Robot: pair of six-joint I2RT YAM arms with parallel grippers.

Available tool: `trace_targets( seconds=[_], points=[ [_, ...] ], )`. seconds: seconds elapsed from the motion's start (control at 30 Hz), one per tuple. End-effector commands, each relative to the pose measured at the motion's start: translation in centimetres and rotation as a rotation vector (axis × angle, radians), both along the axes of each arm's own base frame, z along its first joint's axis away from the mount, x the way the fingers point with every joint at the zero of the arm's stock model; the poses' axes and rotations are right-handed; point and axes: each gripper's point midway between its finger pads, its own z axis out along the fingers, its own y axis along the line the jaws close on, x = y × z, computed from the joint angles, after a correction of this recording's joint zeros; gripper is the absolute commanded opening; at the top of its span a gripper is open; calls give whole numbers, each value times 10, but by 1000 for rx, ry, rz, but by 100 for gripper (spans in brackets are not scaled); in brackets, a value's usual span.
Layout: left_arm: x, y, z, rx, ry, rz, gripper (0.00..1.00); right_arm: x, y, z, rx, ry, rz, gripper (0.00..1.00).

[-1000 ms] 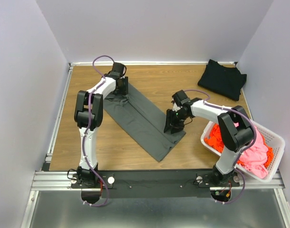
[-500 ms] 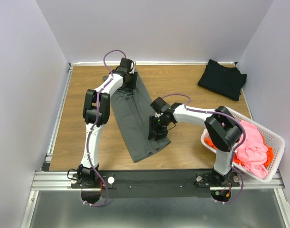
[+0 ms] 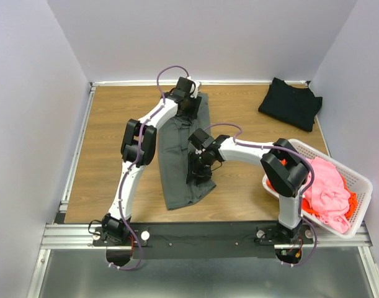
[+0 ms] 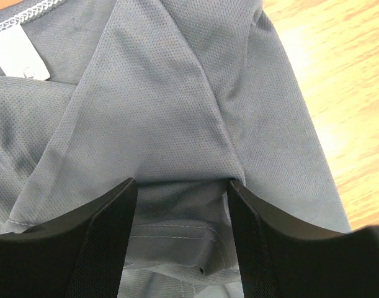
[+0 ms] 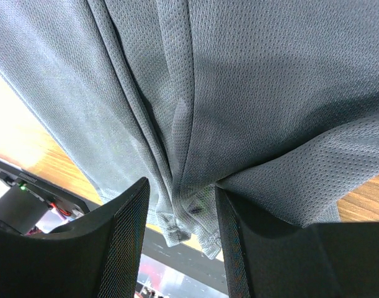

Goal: Fold and stack the t-shirts
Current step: Fold the tshirt

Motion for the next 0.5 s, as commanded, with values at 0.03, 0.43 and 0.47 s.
trace_targets(
  seconds=[0.03,0.43,0.47],
  points=[
    [17,7,12,-4,-34,52,68,4,-6,-7,-53,-40,-28,54],
    [29,27,133,-81,-220,202,69,-13,-45,50,-25,-149,-105,59],
    [23,32,163,-102,-260,220,69,-15,-49,50,-32,-157,-102,59]
  ],
)
